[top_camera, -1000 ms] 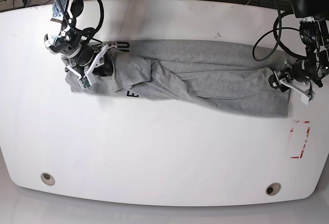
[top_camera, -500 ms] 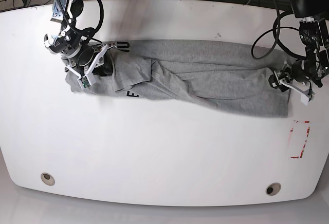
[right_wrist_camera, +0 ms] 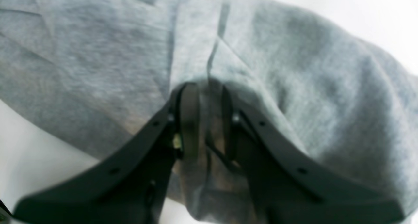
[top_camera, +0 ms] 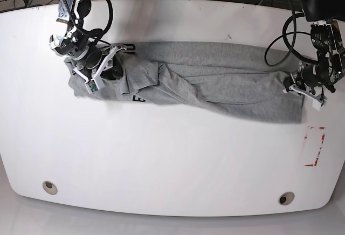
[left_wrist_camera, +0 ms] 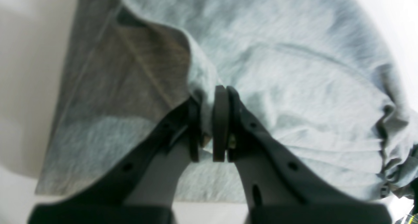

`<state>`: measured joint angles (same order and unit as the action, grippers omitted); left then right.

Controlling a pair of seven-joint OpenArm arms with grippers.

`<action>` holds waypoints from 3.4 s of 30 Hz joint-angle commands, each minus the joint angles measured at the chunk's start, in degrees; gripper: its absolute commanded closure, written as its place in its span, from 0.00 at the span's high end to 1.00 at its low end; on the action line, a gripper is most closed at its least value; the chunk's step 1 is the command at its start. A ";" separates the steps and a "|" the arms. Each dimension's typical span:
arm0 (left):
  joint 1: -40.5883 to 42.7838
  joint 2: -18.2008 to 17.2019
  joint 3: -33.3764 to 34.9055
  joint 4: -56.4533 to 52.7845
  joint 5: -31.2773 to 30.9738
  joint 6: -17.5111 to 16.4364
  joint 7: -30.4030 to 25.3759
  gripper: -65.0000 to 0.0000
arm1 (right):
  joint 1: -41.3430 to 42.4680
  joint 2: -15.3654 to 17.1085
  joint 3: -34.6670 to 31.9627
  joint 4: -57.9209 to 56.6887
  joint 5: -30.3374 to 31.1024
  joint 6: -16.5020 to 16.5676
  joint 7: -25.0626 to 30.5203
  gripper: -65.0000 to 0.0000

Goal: Fold the T-shirt properly

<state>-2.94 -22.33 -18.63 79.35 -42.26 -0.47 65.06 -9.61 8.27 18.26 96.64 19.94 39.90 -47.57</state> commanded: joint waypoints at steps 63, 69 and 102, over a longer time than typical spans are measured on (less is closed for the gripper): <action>15.47 -8.66 -14.55 25.04 -2.18 -24.80 14.94 0.07 | 1.12 0.65 0.24 -2.18 1.02 0.10 1.37 0.18; 16.08 -8.66 -14.03 25.04 2.66 -24.80 14.94 0.39 | 1.12 0.65 0.24 -2.18 1.02 0.10 1.37 0.18; 3.16 -7.87 -29.32 3.42 -3.76 -33.60 14.94 0.70 | 1.91 0.65 0.16 -2.27 1.02 0.10 1.46 0.18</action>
<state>1.63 -28.67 -46.83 86.56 -46.30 -34.15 80.05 -8.38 8.32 18.26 93.58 19.92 39.90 -47.51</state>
